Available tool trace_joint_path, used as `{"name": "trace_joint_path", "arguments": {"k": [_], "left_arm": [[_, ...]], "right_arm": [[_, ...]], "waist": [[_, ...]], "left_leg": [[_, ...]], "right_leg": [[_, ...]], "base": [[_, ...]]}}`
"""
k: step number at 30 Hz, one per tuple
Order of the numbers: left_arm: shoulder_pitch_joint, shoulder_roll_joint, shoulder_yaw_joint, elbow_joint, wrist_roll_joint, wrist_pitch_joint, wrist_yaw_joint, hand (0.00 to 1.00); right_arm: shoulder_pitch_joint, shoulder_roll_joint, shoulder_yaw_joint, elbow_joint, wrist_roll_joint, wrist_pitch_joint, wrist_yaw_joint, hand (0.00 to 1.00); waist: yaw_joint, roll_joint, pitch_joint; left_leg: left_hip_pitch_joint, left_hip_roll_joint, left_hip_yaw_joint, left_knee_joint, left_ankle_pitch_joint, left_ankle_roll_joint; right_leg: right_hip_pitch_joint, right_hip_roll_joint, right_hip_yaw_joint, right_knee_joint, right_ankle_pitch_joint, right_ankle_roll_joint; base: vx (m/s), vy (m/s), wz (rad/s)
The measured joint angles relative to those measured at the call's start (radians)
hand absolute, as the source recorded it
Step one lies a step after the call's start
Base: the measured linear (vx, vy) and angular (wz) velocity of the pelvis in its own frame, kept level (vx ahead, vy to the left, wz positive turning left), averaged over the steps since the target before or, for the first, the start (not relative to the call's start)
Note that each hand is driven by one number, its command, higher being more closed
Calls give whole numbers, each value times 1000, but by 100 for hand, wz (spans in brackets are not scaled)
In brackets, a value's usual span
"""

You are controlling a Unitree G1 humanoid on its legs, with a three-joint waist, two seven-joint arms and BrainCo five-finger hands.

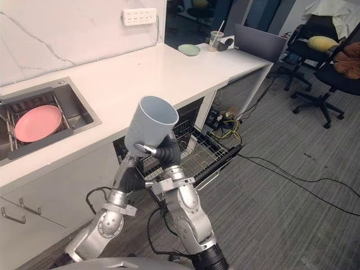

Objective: Walk over to the sink, pick up the cup, carry it to the dishwasher, place the cup inside the dishwasher, then close the dishwasher door

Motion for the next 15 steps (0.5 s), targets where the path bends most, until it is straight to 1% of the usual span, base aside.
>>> {"name": "trace_joint_path", "arguments": {"k": [2, 6, 8, 10, 15], "left_arm": [[0, -8, 2, 0, -13, 0, 0, 0], [0, -11, 27, 0, -32, 2, 2, 0], [-1, -17, 57, 0, -39, 4, 4, 0], [-1, -30, 75, 0, -51, 6, 7, 0], [-1, -41, 83, 0, -72, 16, 18, 0]], "right_arm": [[0, 13, -3, 5, 0, -1, -4, 100], [9, 13, -17, 9, 1, -2, -17, 100], [28, 14, -26, 9, 2, -15, -23, 100], [41, 14, -42, 10, 4, -15, -24, 100], [58, 14, -60, 10, 12, -33, -28, 100]], "waist": [[-1, 0, 0], [-1, 0, 0], [-1, 0, 0], [0, -1, 0], [-2, -1, 1]], "left_leg": [[0, 0, 0, 0, 0, 0], [0, 0, 0, 0, 0, 0], [0, 0, 0, -1, 0, 0], [0, -1, 0, -1, 0, 0], [0, -1, 0, -1, 0, 0]], "right_leg": [[0, 0, 0, 0, 0, 0], [0, 0, 0, 0, 0, 0], [0, 0, -1, 0, 0, 0], [0, -1, -1, 0, 0, 0], [0, -1, -2, 0, 0, 1]], "base": [[0, 0, 0], [0, 0, 0], [0, 0, 0], [0, 0, 0], [0, 0, 0]]}}
